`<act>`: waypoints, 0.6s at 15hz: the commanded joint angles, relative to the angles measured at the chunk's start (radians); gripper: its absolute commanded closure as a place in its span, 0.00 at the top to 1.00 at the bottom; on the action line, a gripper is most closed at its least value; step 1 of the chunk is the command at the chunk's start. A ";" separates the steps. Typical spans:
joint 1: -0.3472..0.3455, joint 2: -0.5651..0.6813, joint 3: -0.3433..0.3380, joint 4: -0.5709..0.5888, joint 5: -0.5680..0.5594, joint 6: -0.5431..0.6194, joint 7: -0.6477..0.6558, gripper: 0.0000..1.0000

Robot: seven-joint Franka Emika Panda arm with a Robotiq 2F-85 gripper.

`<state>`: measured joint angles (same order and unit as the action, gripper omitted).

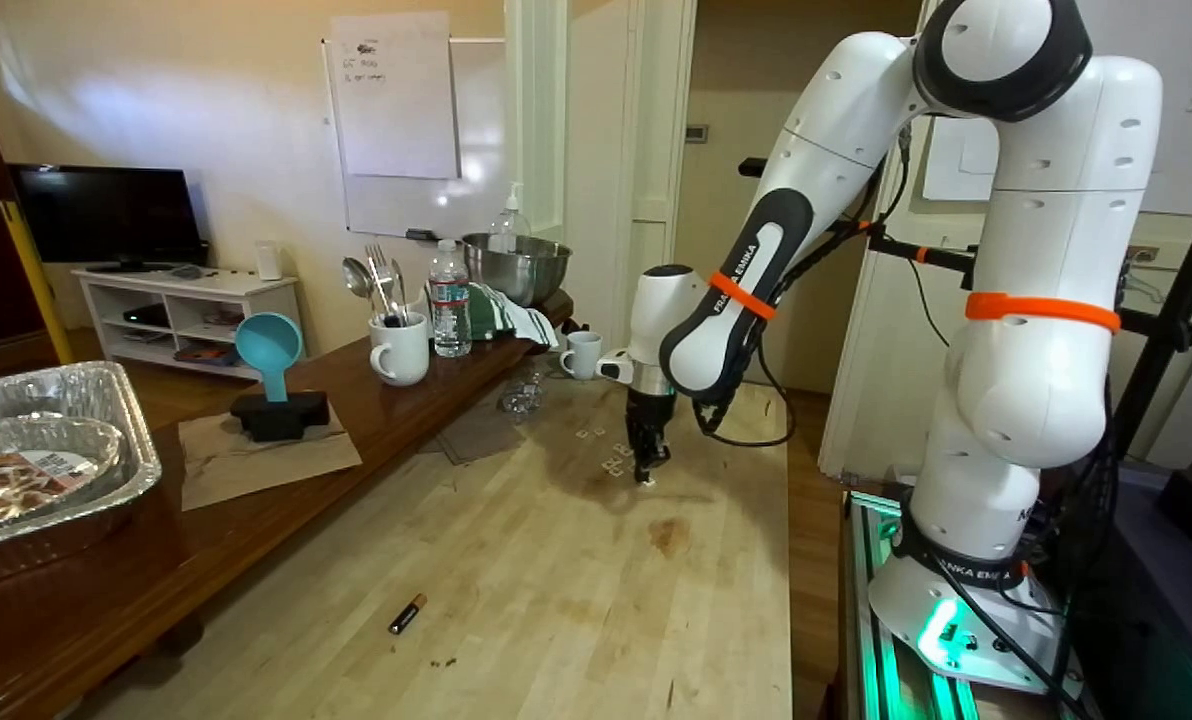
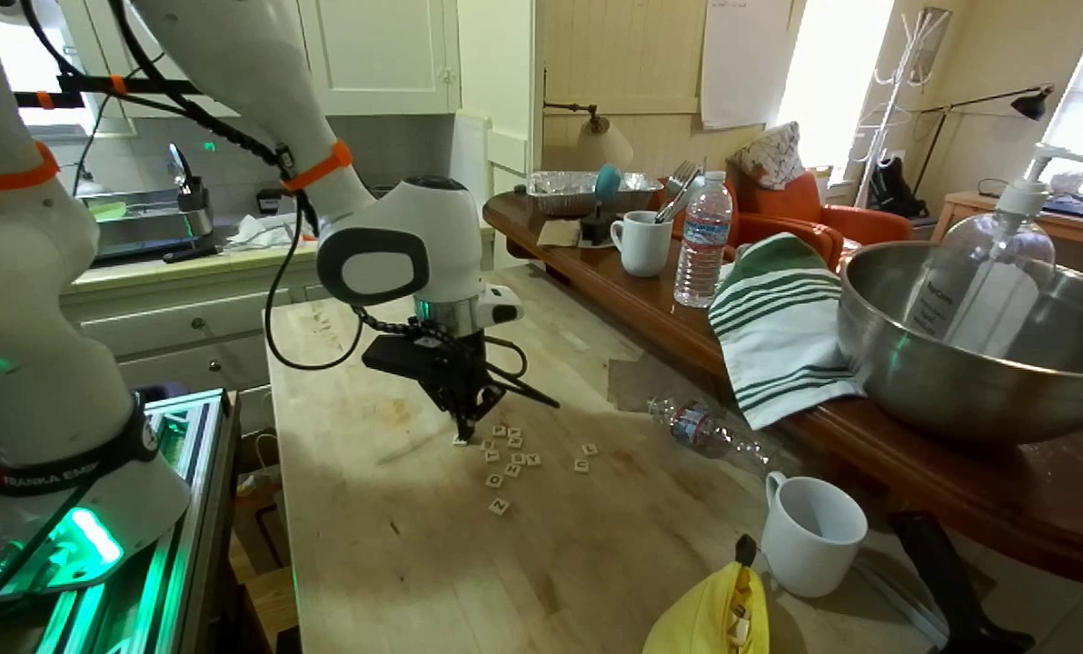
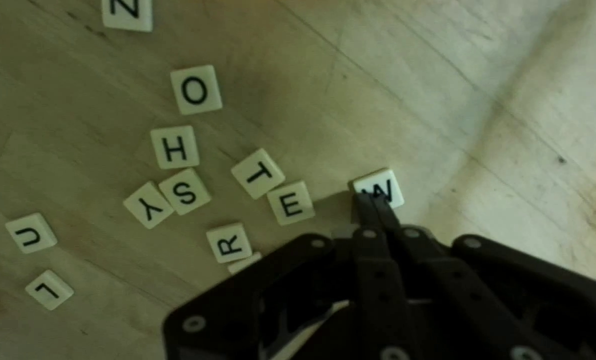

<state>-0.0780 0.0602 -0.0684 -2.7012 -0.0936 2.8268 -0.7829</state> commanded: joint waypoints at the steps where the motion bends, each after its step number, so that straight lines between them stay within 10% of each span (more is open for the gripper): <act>1: 0.032 0.046 0.018 0.009 -0.049 0.014 0.235 0.00; 9: 0.067 0.073 0.032 0.044 -0.079 -0.004 0.622 0.00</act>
<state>-0.0290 0.0730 -0.0470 -2.6838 -0.1695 2.8266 -0.2901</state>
